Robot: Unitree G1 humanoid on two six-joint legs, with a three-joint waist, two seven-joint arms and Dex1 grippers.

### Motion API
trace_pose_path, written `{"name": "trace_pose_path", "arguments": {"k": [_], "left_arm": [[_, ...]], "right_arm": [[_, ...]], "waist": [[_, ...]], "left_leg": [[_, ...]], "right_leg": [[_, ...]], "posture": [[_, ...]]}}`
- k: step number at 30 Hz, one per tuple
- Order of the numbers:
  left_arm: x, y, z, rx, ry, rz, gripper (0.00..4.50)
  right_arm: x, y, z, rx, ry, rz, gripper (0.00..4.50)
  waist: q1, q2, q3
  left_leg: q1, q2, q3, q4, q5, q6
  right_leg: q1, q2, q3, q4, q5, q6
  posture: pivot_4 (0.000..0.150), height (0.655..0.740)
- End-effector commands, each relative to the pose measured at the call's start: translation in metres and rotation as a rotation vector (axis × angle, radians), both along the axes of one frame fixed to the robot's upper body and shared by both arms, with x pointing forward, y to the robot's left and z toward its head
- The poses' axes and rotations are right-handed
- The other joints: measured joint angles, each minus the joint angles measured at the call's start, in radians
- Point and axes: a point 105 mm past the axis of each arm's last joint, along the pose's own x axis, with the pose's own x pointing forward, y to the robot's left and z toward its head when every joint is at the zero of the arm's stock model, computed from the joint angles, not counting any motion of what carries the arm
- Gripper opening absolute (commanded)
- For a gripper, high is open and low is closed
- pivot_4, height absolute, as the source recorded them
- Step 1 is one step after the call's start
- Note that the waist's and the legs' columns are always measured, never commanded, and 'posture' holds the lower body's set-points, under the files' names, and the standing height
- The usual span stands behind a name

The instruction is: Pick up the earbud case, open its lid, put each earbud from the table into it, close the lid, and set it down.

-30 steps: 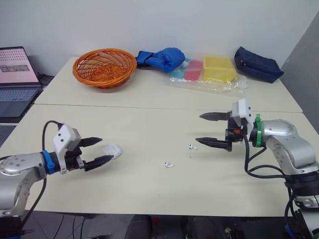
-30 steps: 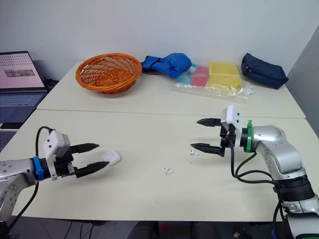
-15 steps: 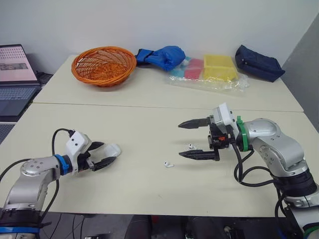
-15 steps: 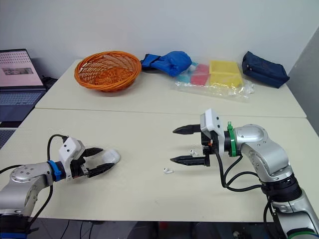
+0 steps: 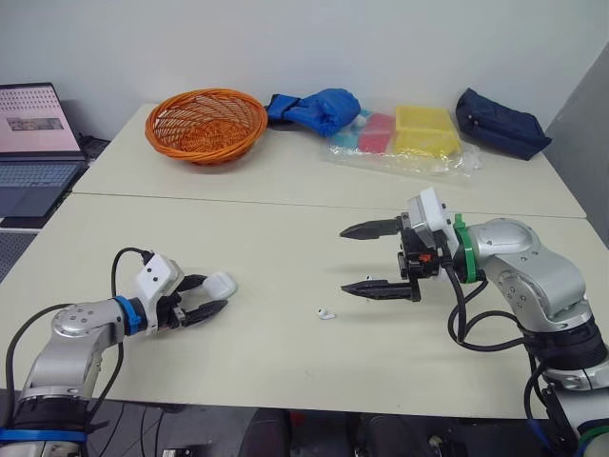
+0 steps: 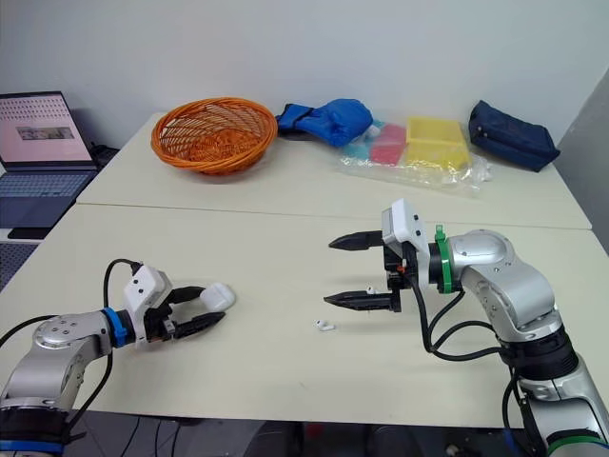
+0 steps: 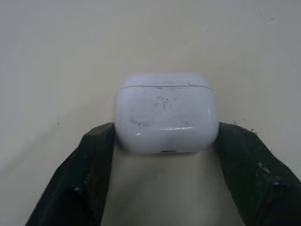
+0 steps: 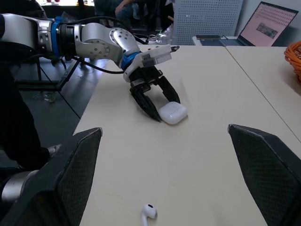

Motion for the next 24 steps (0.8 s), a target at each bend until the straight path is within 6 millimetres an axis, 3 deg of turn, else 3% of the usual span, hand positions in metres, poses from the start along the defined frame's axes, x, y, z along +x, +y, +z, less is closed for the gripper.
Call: {"name": "trace_pose_path", "arguments": {"k": [1, 9, 12, 15, 18, 21, 24], "left_arm": [[-0.003, 0.002, -0.017, 0.022, 0.049, 0.007, 2.69], [0.008, -0.01, -0.005, -0.02, -0.02, -0.033, 2.69], [0.028, -0.032, 0.043, 0.066, -0.304, -0.174, 2.69], [0.035, -0.043, 0.062, 0.104, -0.433, -0.241, 2.69], [0.043, -0.084, 0.106, 0.204, -0.788, -0.443, 2.69], [0.043, -0.114, 0.125, 0.263, -1.026, -0.578, 2.69], [0.04, -0.129, 0.13, 0.293, -1.148, -0.663, 2.69]], "right_arm": [[-0.003, -0.003, 0.01, 0.011, -0.039, -0.001, 4.5], [0.001, -0.006, 0.012, 0.011, -0.04, -0.02, 4.5], [0.01, -0.015, 0.0, -0.044, -0.001, -0.091, 4.5], [0.012, -0.018, -0.005, -0.064, 0.026, -0.113, 4.5], [0.031, -0.022, 0.003, -0.013, 0.159, -0.224, 4.5], [0.044, -0.017, 0.011, 0.035, 0.262, -0.305, 4.5], [0.049, -0.011, 0.015, 0.062, 0.322, -0.342, 4.5]], "waist": [[0.001, 0.0, 0.0], [0.006, 0.001, -0.001], [0.013, 0.001, 0.0], [0.021, -0.001, -0.001], [0.021, -0.001, 0.0], [0.023, -0.001, 0.0], [0.015, -0.001, 0.0]], "left_leg": [[0.0, 0.0, 0.0, 0.0, 0.0, 0.0], [0.002, 0.0, 0.001, 0.004, 0.0, 0.0], [0.002, 0.001, 0.005, 0.004, 0.0, 0.0], [-0.001, 0.003, 0.014, 0.005, 0.002, -0.002], [-0.001, 0.002, 0.017, 0.005, 0.002, -0.002], [-0.002, 0.001, 0.019, 0.005, 0.002, -0.002], [-0.002, 0.002, 0.02, 0.004, 0.002, -0.002]], "right_leg": [[0.0, 0.0, 0.0, 0.0, 0.0, 0.0], [0.0, -0.001, 0.0, 0.008, -0.001, -0.002], [0.0, -0.003, -0.001, 0.011, -0.004, -0.007], [-0.003, -0.004, -0.002, 0.011, -0.004, -0.007], [-0.003, -0.004, -0.002, 0.011, -0.001, -0.003], [-0.004, 0.0, 0.0, 0.011, 0.0, -0.004], [-0.004, 0.001, 0.001, 0.011, 0.0, -0.003]], "posture": [[0.15, 0.74], [0.15, 0.74], [0.15, 0.74], [0.15, 0.74], [0.15, 0.74], [0.15, 0.74], [0.15, 0.74]]}}
